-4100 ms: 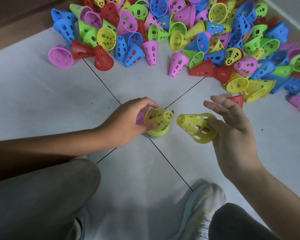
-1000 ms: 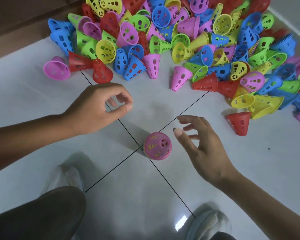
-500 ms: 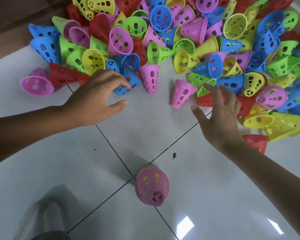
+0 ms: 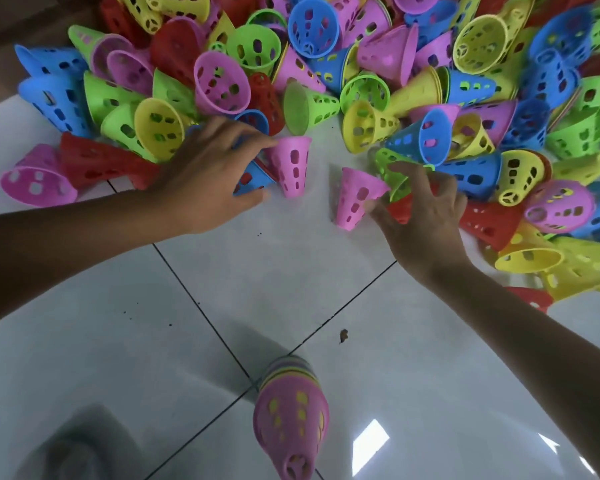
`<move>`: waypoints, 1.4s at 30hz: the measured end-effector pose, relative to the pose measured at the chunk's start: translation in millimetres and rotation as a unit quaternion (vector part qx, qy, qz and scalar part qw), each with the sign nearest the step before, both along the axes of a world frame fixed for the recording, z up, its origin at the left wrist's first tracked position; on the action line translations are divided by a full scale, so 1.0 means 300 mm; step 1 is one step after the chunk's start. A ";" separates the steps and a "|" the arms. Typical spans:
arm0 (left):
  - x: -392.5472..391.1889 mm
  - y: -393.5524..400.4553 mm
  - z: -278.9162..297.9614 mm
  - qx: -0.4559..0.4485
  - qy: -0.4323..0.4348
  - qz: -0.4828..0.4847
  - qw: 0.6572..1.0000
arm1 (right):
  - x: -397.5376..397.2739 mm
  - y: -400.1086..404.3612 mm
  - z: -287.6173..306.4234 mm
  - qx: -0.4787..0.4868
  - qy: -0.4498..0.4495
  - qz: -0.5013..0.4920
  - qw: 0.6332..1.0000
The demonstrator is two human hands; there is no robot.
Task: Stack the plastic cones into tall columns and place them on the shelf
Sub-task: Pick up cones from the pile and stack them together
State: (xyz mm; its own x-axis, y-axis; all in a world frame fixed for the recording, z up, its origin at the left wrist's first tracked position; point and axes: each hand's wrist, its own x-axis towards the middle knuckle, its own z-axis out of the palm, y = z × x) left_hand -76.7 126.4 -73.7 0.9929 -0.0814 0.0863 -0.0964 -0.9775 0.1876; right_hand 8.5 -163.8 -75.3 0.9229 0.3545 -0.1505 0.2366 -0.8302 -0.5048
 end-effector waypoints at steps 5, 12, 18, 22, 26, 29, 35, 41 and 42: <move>0.029 -0.032 0.001 -0.041 0.016 0.022 0.999 | 0.027 0.031 0.008 -0.008 0.039 0.009 0.999; 0.083 -0.029 0.004 -0.087 0.041 -0.004 0.995 | 0.036 0.030 -0.021 0.002 0.009 0.024 1.000; 0.096 -0.002 -0.020 -0.066 0.048 -0.072 0.994 | 0.026 0.000 -0.017 0.071 -0.010 0.057 0.996; 0.099 0.000 -0.030 -0.057 0.067 -0.106 0.991 | 0.017 -0.011 -0.029 0.046 -0.046 0.052 0.996; 0.120 -0.010 -0.037 -0.090 0.106 -0.102 0.985 | 0.002 -0.004 -0.021 0.026 -0.053 -0.001 0.998; 0.136 -0.019 -0.029 -0.096 0.138 -0.104 0.980 | 0.004 0.005 -0.029 0.017 -0.050 -0.001 0.999; 0.174 -0.021 -0.023 -0.133 0.172 -0.102 0.971 | 0.066 0.069 -0.014 0.029 0.026 -0.035 0.999; 0.168 -0.020 -0.011 -0.157 0.181 -0.098 0.966 | 0.115 0.134 0.033 0.098 0.131 -0.082 0.983; 0.164 -0.024 -0.009 -0.159 0.185 -0.098 0.965 | 0.119 0.142 0.040 0.101 0.143 -0.089 0.981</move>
State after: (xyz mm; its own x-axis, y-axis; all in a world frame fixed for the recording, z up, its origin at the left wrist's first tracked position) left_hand -27.5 119.3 -76.5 0.9285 -0.2993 -0.2196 -0.1429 -0.8342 0.5327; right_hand 44.3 -121.0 -63.3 0.9033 0.2412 -0.3548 -0.0776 -0.7215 -0.6881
